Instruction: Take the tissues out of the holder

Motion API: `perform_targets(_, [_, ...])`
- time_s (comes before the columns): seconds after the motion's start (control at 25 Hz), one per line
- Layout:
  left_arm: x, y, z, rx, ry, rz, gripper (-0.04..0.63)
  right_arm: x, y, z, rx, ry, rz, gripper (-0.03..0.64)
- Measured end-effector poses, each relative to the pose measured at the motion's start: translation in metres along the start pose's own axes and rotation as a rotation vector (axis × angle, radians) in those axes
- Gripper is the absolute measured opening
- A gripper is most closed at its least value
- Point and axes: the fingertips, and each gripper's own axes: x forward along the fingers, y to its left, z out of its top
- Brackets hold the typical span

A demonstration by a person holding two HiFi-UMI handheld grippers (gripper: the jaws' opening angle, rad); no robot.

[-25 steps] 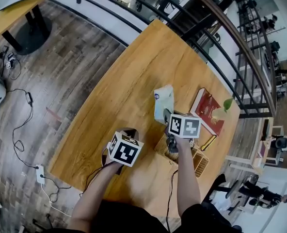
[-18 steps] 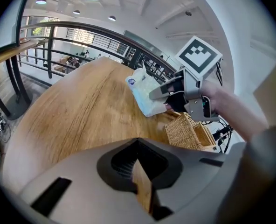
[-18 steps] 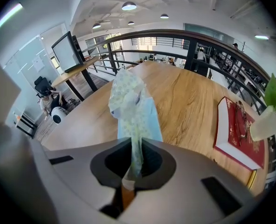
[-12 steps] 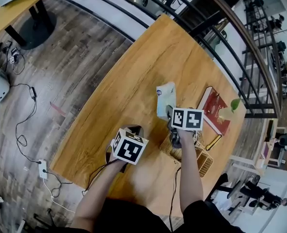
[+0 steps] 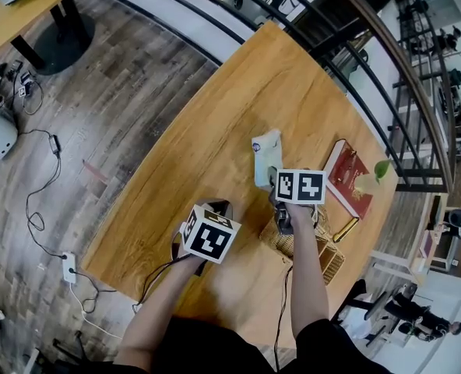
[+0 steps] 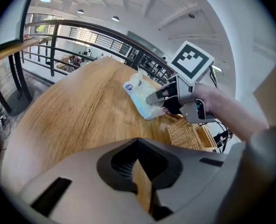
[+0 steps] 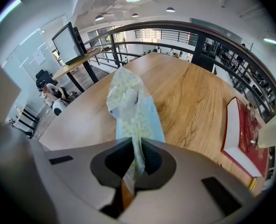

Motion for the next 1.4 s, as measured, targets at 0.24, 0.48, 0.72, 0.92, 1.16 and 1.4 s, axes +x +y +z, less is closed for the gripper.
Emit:
perform_targets(0.24, [0.002,-0.003,-0.006,-0.003,0.008,-0.006,0.0,-0.008,0.001,0.002,-0.032,-0.048,-0.006,0.016])
perform_targets(0.48, [0.001,-0.002,-0.007,-0.001,0.011,-0.011,0.0,-0.018,0.009,0.006,-0.022,-0.111,0.022,0.106])
perform_targets(0.72, [-0.001,-0.001,-0.009,-0.008,0.01,-0.005,0.0,-0.036,0.017,0.01,-0.013,-0.186,0.054,0.153])
perform_targets(0.92, [-0.001,0.001,-0.011,-0.012,0.009,0.0,0.0,-0.057,0.02,0.012,0.018,-0.263,0.05,0.158])
perform_targets(1.16, [-0.003,-0.003,-0.011,0.001,0.012,-0.001,0.0,-0.079,0.03,0.0,0.028,-0.285,0.072,0.153])
perform_targets(1.4, [-0.008,-0.005,-0.013,0.004,0.009,0.007,0.0,-0.093,0.036,-0.012,0.042,-0.315,0.07,0.105])
